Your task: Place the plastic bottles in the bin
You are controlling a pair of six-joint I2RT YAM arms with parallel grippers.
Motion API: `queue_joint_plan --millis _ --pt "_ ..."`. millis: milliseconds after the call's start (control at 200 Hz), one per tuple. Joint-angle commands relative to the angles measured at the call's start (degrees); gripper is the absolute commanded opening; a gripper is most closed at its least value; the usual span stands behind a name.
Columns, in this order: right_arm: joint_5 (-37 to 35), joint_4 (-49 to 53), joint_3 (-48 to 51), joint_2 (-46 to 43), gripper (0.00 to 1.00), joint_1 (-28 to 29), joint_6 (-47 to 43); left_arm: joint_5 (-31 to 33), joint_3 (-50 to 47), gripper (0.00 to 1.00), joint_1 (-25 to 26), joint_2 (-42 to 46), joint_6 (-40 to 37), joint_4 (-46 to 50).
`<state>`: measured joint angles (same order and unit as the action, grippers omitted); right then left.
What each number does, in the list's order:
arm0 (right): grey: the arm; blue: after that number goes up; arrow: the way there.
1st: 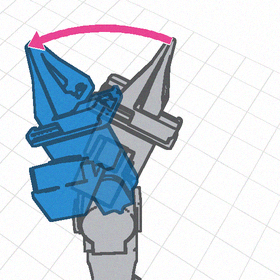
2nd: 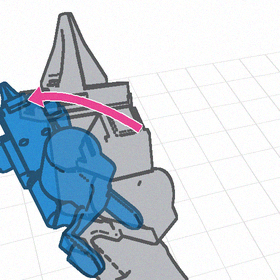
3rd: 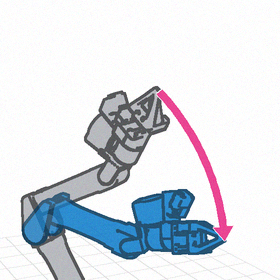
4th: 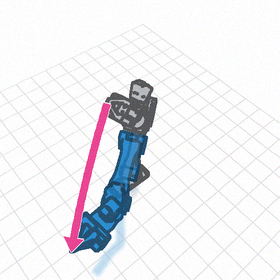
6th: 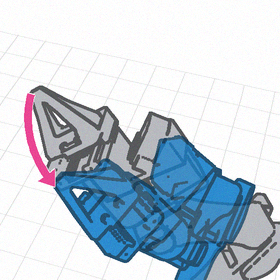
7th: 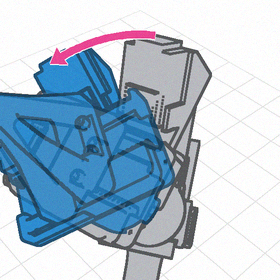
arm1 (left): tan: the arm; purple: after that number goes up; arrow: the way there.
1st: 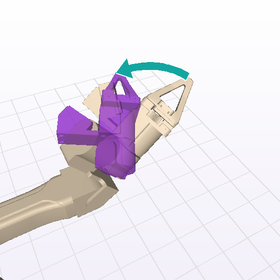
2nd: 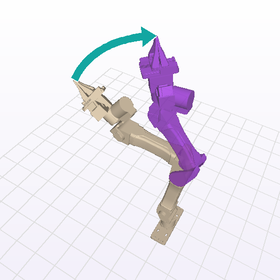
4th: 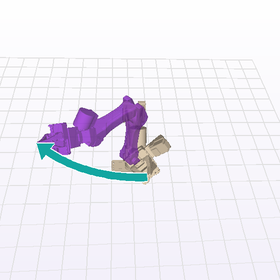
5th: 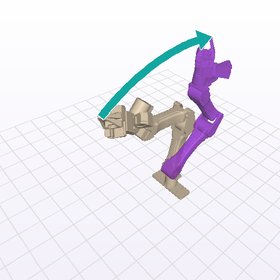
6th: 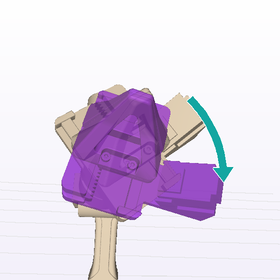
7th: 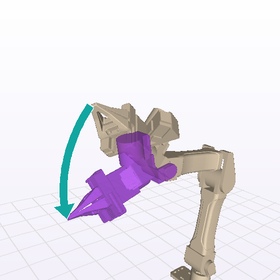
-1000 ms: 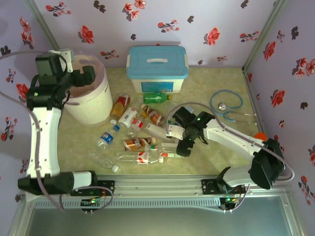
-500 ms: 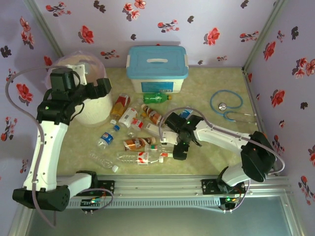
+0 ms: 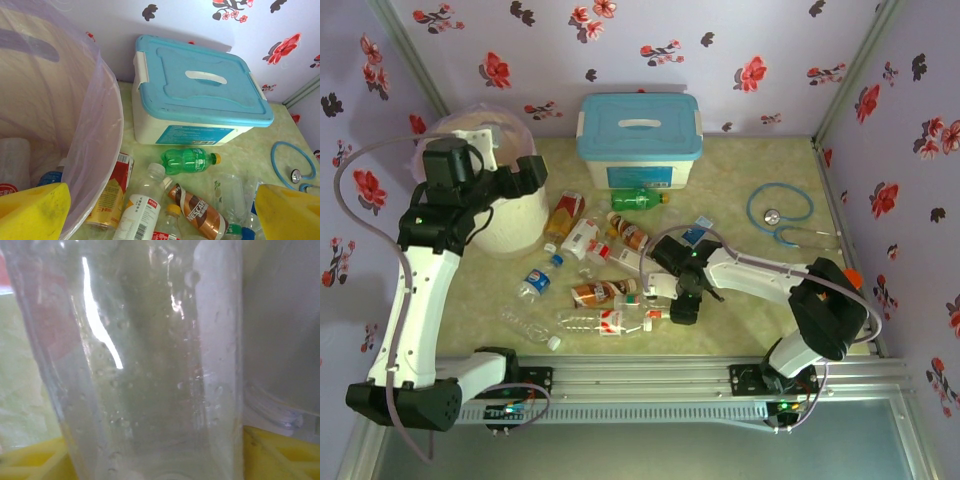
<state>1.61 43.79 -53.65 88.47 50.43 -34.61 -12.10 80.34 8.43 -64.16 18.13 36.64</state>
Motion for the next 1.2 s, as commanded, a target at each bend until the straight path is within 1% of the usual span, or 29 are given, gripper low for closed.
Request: queue_joint_plan --millis 0,40,80,165,180,205,470,535,625,665,695,770,795,825,845,905,965,1125,1195 --pt "-1.8 -0.5 0.8 0.5 0.69 0.5 -0.9 -0.8 -1.0 0.95 0.4 0.1 0.6 -2.3" --pt "-1.9 -0.4 0.8 0.3 0.66 0.5 -0.9 -0.8 -1.3 0.94 0.4 0.0 0.6 -2.4" --pt "-2.0 -0.2 0.8 0.1 0.65 0.5 -0.8 -0.8 -1.4 0.94 0.4 -0.1 0.7 -2.5" --pt "-2.2 0.4 0.7 -0.9 0.59 0.5 -0.5 -0.8 -1.5 0.95 0.4 -0.1 0.6 -2.7" --pt "-2.2 0.5 0.6 -1.2 0.56 0.5 -0.4 -0.8 -1.4 0.95 0.4 -0.1 0.5 -2.7" --pt "-2.3 0.7 0.6 -1.7 0.55 0.5 -0.3 -0.8 -1.3 0.95 0.4 -0.1 0.5 -2.7" --pt "-2.7 4.4 -0.9 -8.0 0.56 0.5 1.3 -0.8 -0.6 0.94 0.5 -0.1 1.2 -2.8" --pt "-2.3 4.8 -1.3 -10.9 0.56 0.3 2.0 -2.3 -0.6 0.95 0.4 0.2 2.1 -3.7" --pt "-2.0 3.7 -1.3 -15.3 0.55 -0.4 4.1 -5.9 -0.5 0.95 0.5 0.6 4.8 -6.0" --pt "-2.6 2.2 -1.0 -17.2 0.55 -1.2 5.9 -7.3 -0.4 0.95 0.7 0.9 6.2 -7.3" --pt "-2.9 1.0 -0.8 -18.6 0.53 -1.9 7.1 -7.8 -0.3 0.95 0.9 1.2 7.1 -8.1" --pt "-3.6 -2.2 -0.3 -21.7 0.51 -3.9 10.1 -7.9 0.8 0.95 2.7 1.6 7.8 -9.0" --pt "-4.3 -4.1 0.0 -22.6 0.48 -4.7 11.6 -7.9 1.4 0.95 3.5 1.5 7.9 -8.9" --pt "-4.8 -6.2 0.3 -23.5 0.4 -5.6 13.5 -7.9 2.1 0.95 4.4 1.5 7.8 -8.9" --pt "-4.9 -7.6 0.4 -24.1 0.37 -6.3 14.8 -7.8 2.5 0.96 5.0 1.4 7.8 -8.9" --pt "-5.6 -12.1 1.3 -25.4 0.36 -7.7 18.2 -7.9 3.8 0.97 6.8 1.2 8.2 -9.2" --pt "-6.2 -15.8 1.8 -26.2 0.3 -8.5 21.1 -8.0 4.6 0.97 8.7 1.0 8.9 -10.2" --pt "-10.1 -26.1 2.3 -25.4 0.29 -9.1 31.1 -8.2 5.9 0.98 16.1 -2.6 10.0 -13.4" --pt "-10.3 -31.7 2.9 -24.9 0.28 -9.1 35.3 -8.2 5.5 0.98 18.7 -5.2 11.0 -15.7"
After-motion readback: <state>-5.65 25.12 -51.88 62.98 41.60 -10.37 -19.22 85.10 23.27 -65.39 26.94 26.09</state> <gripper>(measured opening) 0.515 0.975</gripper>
